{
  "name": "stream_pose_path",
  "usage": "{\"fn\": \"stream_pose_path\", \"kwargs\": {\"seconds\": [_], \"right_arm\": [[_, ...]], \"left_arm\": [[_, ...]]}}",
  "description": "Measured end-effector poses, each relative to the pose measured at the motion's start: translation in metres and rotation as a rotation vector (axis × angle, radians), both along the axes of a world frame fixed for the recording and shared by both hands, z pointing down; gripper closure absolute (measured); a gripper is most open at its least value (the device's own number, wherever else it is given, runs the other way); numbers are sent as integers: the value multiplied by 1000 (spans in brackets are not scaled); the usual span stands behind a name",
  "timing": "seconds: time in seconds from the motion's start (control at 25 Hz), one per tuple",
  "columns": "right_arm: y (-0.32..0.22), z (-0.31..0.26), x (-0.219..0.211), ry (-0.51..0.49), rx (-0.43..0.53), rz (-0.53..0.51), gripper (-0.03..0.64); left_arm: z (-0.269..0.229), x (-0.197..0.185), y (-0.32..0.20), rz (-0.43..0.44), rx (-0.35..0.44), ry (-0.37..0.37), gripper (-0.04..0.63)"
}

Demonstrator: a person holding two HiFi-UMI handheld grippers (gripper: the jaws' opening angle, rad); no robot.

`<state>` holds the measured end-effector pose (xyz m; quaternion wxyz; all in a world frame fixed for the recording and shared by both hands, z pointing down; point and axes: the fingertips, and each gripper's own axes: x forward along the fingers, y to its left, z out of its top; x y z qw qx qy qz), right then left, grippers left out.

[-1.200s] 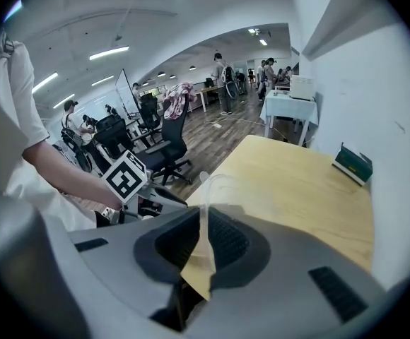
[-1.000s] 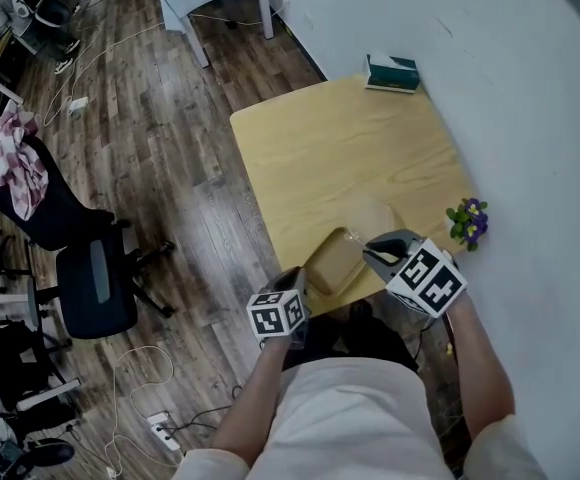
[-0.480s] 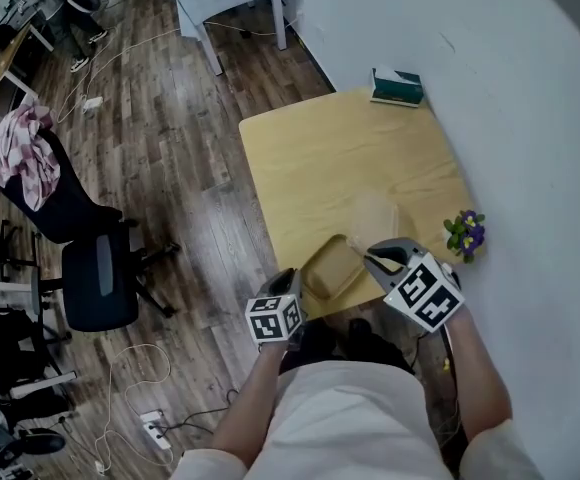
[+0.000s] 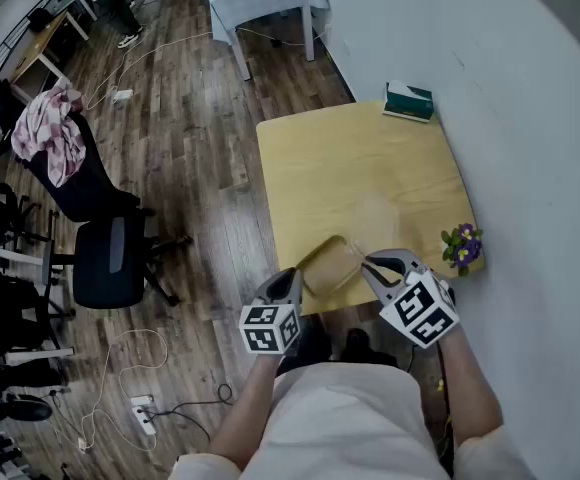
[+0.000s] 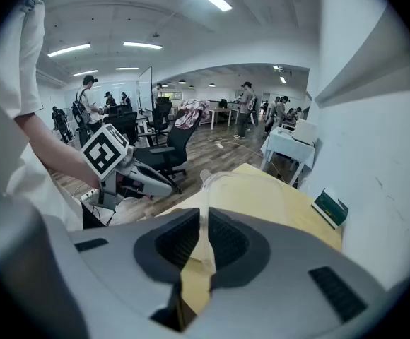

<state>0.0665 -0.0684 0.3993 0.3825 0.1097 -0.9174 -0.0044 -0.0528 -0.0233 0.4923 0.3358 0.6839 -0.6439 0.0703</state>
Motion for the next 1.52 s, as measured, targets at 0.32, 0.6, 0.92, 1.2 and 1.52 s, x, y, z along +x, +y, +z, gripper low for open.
{"fn": "stream_pose_path", "kwargs": {"seconds": [0.32, 0.6, 0.92, 1.2, 1.52], "right_arm": [[25, -20, 18, -83, 36, -40, 572], [47, -38, 34, -161, 45, -57, 572], [71, -43, 47, -226, 41, -88, 571], [88, -48, 58, -265, 24, -107, 572], [100, -56, 65, -289, 16, -102, 572]], "left_arm": [[-63, 34, 23, -8, 101, -55, 571], [-104, 65, 49, -34, 168, -88, 571], [-128, 88, 80, -104, 209, -106, 571], [-133, 105, 98, -137, 218, -125, 571], [-145, 109, 104, -157, 247, -136, 571]]}}
